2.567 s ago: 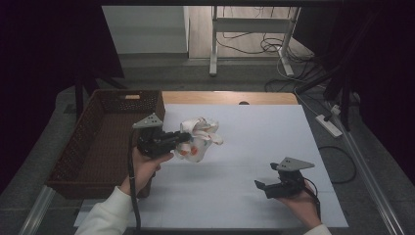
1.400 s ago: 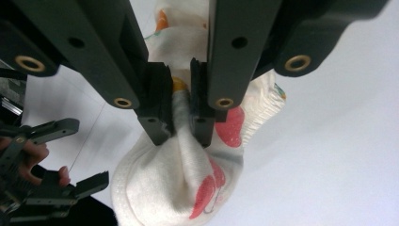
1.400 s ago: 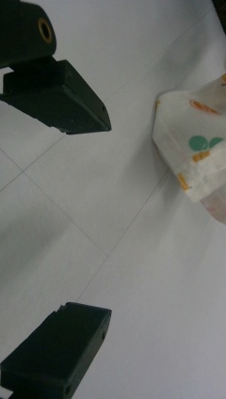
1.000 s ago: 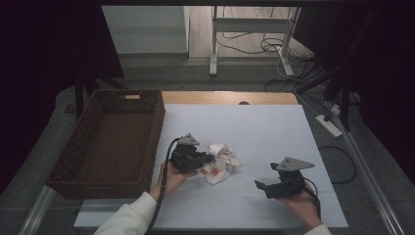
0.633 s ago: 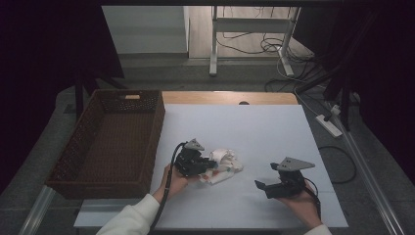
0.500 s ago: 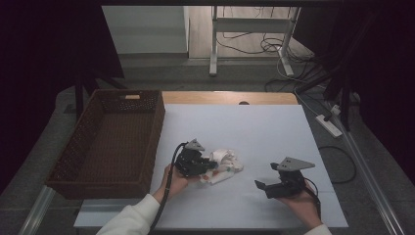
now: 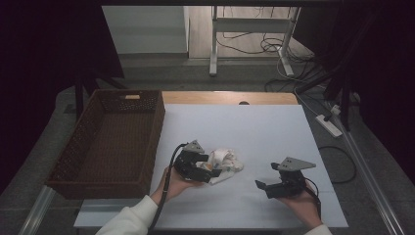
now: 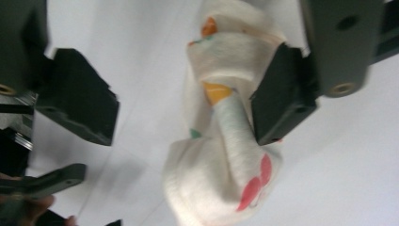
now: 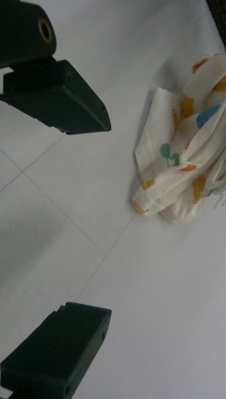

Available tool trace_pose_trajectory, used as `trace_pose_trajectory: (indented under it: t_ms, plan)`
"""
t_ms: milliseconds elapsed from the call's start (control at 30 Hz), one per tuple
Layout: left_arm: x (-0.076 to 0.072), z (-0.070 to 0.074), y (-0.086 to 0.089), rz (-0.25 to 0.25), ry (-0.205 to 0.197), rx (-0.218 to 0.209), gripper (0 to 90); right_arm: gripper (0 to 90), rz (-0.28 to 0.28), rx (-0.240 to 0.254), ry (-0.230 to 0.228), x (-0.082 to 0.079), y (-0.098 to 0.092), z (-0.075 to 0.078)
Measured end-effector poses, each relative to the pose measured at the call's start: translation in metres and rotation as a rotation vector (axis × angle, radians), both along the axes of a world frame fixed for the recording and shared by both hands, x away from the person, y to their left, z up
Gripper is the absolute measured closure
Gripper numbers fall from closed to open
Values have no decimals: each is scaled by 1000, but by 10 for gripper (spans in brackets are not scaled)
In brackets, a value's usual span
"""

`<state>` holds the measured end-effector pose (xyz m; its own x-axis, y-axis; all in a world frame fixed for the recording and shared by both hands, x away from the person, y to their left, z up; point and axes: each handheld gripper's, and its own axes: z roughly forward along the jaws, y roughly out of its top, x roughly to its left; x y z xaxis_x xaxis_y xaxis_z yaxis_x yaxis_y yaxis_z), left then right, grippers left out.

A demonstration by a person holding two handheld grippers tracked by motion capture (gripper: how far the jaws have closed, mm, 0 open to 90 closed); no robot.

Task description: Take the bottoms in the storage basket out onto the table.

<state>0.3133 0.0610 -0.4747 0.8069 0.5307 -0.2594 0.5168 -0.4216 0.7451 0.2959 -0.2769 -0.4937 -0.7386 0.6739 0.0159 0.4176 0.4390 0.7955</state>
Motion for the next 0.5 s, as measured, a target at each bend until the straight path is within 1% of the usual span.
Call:
trace_pose_trajectory:
  t_ms: [67,133,233,367,500]
  plan:
    - [-4,4,2,-9,-9,-15,167,99,-1,3,-4,0,0,0]
    - [-6,7,5,-18,-9,-26,147,99,-3,1,-6,0,-1,1]
    - [-10,11,11,-25,-9,-46,134,99,-4,13,-7,0,-2,2]
    - [-17,16,20,-8,-20,-55,126,99,-6,20,-9,-1,-2,2]
    - [-25,22,32,38,-43,-66,128,99,-13,23,-13,-1,-3,4]
